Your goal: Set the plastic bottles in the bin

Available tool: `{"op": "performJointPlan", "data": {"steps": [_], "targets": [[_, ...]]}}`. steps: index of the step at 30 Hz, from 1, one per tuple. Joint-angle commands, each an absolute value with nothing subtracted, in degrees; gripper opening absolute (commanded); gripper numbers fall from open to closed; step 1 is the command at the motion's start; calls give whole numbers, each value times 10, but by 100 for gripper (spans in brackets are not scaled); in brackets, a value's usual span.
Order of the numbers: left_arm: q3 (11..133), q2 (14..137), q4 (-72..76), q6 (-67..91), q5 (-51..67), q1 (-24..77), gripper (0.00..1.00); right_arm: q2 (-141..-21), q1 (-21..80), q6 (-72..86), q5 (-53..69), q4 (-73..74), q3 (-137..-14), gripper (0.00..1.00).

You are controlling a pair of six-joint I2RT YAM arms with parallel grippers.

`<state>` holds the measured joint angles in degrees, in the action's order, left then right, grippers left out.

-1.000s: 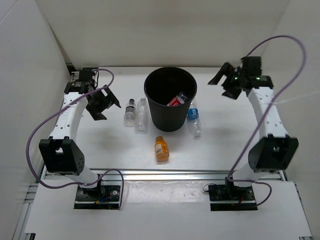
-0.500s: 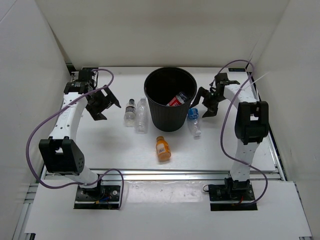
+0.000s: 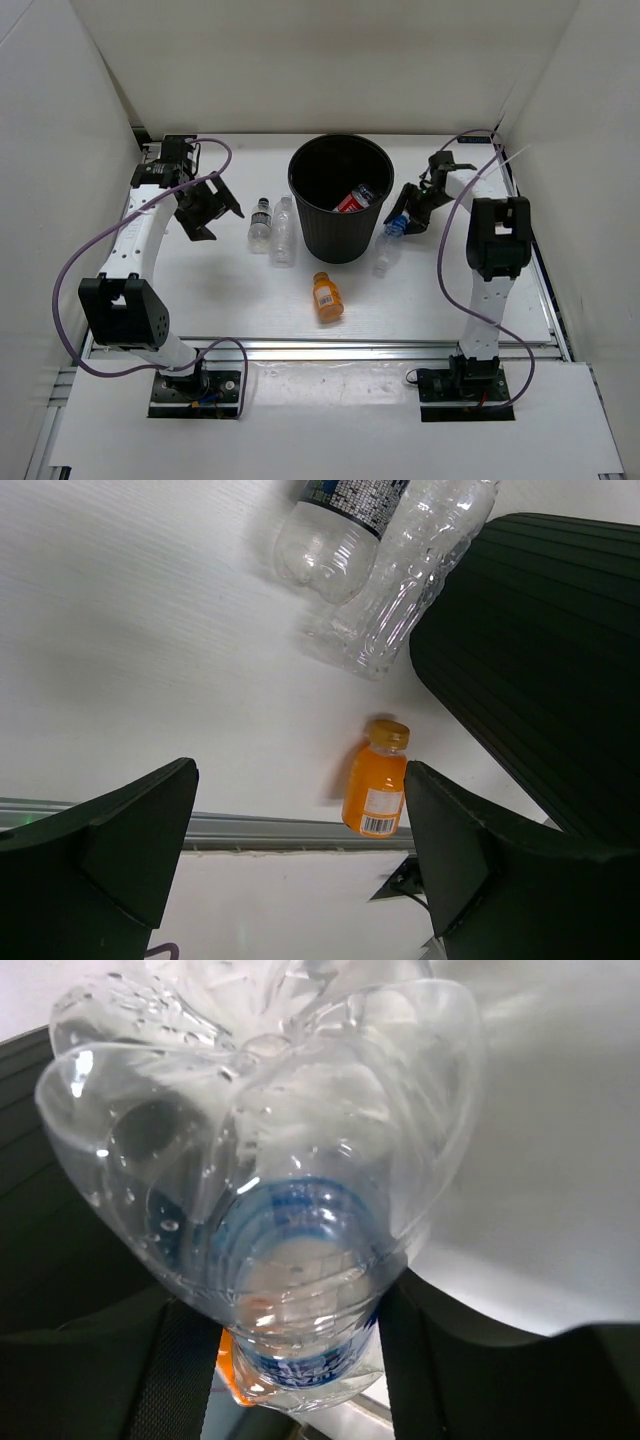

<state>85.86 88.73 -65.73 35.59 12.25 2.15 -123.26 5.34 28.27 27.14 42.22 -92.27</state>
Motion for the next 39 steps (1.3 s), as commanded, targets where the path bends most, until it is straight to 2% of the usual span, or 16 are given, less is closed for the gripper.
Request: {"op": "performJointPlan", "data": {"steps": [1,4,6,8,9,10,14,16,19,22,23,28,30,39], "targets": [[876,873,-659,348,107,25,95,-1100,22,313,255,436,-907,56],[866,866,-650,348,107,25,95,-989,4,344,202,454,-902,50],[853,856,-645,348,114,19,91,-892,4,370,159,431,-912,50],[839,856,-638,348,114,19,87,-854,4,380,149,392,-942,54],[839,861,-643,348,120,19,87,-863,4,380,149,387,-976,54],[834,867,-638,348,132,19,87,-881,11,380,158,397,-1078,54],[850,892,-624,348,149,19,87,-1010,89,347,147,446,-1355,58],[871,924,-624,348,149,19,88,-1056,120,324,128,424,-1391,61],[913,954,-638,353,129,25,92,-1077,162,324,116,416,-1372,67],[961,982,-653,359,77,36,99,-1077,207,289,149,411,-1325,87],[969,982,-653,359,60,42,99,-1077,214,274,161,418,-1325,100],[949,979,-582,358,65,73,99,-1035,220,279,173,447,-1328,100],[970,997,-582,340,34,93,99,-1017,220,285,180,447,-1328,100],[1028,1121,-596,284,33,116,99,-998,214,291,257,458,-1328,100]]}}
